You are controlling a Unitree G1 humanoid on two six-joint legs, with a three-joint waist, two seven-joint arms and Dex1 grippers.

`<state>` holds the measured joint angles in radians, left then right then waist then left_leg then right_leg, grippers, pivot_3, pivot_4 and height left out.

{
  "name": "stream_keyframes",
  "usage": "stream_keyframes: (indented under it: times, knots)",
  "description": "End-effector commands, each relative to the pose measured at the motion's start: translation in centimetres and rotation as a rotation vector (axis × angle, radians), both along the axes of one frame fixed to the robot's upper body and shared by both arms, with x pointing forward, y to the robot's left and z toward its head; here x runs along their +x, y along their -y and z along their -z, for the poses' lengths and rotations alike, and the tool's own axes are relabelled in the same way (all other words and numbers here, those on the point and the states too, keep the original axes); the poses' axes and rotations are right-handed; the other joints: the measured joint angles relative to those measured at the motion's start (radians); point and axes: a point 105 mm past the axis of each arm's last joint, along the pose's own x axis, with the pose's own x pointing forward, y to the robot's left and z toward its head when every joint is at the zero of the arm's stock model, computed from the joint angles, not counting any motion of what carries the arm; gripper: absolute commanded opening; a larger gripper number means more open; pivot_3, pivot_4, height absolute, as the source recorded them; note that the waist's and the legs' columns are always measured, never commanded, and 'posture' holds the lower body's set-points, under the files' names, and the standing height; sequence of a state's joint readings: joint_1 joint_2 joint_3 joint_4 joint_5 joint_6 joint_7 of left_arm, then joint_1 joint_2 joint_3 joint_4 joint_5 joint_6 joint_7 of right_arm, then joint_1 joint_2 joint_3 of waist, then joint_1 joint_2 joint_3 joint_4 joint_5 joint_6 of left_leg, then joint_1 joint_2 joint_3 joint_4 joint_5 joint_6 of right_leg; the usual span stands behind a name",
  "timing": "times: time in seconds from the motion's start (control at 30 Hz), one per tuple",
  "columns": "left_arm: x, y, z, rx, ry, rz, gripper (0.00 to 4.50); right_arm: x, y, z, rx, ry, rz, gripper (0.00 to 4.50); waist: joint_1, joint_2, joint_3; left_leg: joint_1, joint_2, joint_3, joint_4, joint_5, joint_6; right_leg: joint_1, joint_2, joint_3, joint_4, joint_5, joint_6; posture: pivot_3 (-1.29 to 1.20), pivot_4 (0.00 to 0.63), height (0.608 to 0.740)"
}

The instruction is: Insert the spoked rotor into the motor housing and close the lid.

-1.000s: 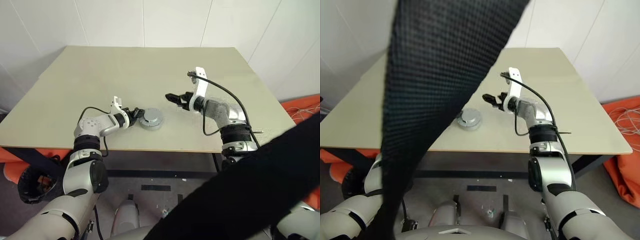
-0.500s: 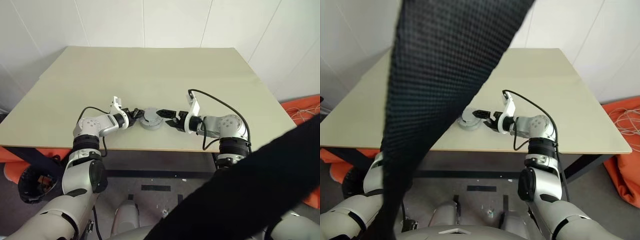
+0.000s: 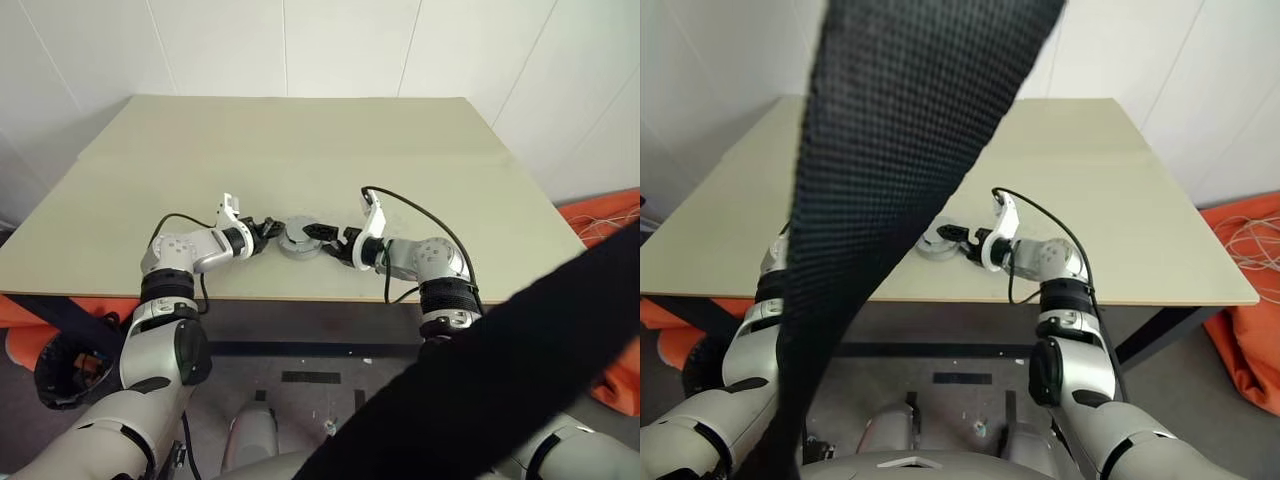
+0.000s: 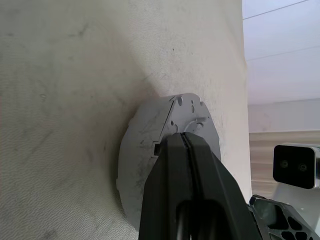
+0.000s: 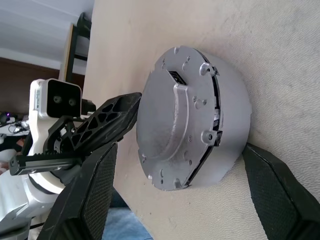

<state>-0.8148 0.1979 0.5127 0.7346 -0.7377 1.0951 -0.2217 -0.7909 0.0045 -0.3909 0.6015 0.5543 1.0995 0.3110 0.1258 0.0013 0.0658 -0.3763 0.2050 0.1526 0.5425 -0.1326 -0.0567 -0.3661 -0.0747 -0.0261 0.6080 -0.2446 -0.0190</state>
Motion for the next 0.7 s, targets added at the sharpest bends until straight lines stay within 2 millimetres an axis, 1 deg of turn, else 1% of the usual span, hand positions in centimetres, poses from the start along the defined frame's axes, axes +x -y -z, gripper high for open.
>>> stream_keyframes:
  times: [0.03,0.17,0.23,0.33,0.7]
  knots:
    - [0.2,-0.6,-0.4,0.025,0.013,-0.013,0.0,0.2,-1.4,-0.2,0.014,0.0,-0.013,4.48,-0.002,0.0,0.0,0.0,0.0,0.0,0.0,0.0,0.0,0.0,0.0,0.0,0.0,0.0,0.0,0.0,0.0,0.74]
    - [0.2,-0.7,-0.4,0.028,0.014,-0.016,0.0,0.1,-3.3,-1.0,0.058,0.009,-0.051,4.48,-0.005,0.0,0.0,0.002,0.001,-0.001,-0.001,0.0,0.0,-0.001,0.0,0.0,0.001,-0.001,0.002,0.0,0.0,0.74]
    - [0.3,-0.7,-0.5,0.029,0.016,-0.018,0.0,0.1,-3.9,-1.3,0.068,0.012,-0.059,4.48,-0.008,0.0,0.0,0.002,0.001,-0.001,-0.001,0.0,-0.001,-0.002,0.001,0.0,0.001,-0.001,0.002,0.0,0.0,0.74]
    - [0.3,-0.8,-0.5,0.031,0.018,-0.02,0.0,0.2,-4.3,-1.6,0.082,0.015,-0.067,4.48,-0.01,0.0,0.0,0.002,0.001,-0.001,-0.002,0.001,-0.001,-0.003,0.002,0.0,0.001,0.002,-0.004,0.0,0.0,0.74]
    - [0.4,-1.0,-0.4,0.03,0.018,-0.032,0.0,0.2,-5.3,-3.0,0.142,0.03,-0.09,4.48,-0.003,0.0,0.0,-0.004,0.001,0.0,-0.002,0.0,-0.001,-0.008,0.002,-0.001,-0.001,0.002,-0.004,0.0,0.0,0.74]
